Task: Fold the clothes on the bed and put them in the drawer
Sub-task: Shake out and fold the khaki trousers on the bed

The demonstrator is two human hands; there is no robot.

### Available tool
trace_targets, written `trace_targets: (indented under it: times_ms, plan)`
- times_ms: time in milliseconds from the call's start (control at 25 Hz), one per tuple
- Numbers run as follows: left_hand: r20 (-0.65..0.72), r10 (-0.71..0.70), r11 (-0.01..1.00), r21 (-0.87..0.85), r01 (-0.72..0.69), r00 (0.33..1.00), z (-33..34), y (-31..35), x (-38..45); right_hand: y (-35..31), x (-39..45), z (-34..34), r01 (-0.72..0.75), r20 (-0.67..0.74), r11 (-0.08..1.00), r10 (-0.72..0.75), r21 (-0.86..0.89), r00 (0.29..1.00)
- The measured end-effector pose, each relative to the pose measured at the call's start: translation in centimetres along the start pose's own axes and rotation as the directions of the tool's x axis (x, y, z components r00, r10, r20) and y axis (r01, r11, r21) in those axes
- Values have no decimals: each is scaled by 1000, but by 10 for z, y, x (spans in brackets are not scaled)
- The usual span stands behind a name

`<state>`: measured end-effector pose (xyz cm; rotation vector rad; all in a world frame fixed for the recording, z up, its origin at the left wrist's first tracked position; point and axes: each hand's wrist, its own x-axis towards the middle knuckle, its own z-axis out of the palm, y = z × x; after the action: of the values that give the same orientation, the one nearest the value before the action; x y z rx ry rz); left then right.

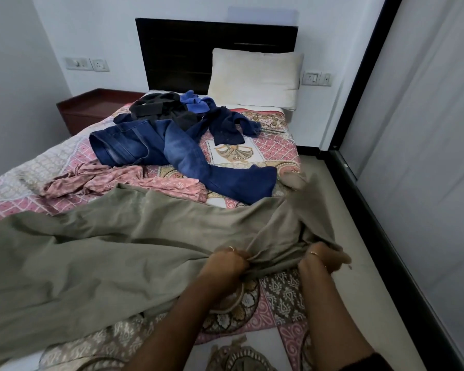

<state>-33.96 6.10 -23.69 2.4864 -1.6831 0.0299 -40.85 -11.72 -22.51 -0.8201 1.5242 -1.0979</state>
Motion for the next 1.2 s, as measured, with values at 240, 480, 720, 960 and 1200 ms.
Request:
trace_targets:
  times_ms: [240,480,720,960,1200]
  plan:
    - [37,46,990,132,-51,998,-6,9,-9,-1,43,-2,-155,136,980,172,-124,976]
    - [-78,107,994,14,-106,991,-3,13,-10,18,69,-46,-119,-104,893,82,-434,991]
    - [-220,165,986,45,-159,962,0,18,-6,-7,44,-12,482,382,793,-343,-373,858]
    - [-373,115,991,108,-80,921,-11,23,-6,-22,18,11,254,506,930,-89,-266,858]
    - [-238,48,974,226,7,970,-13,13,-10,-5,47,-20,179,116,955,-155,-239,981]
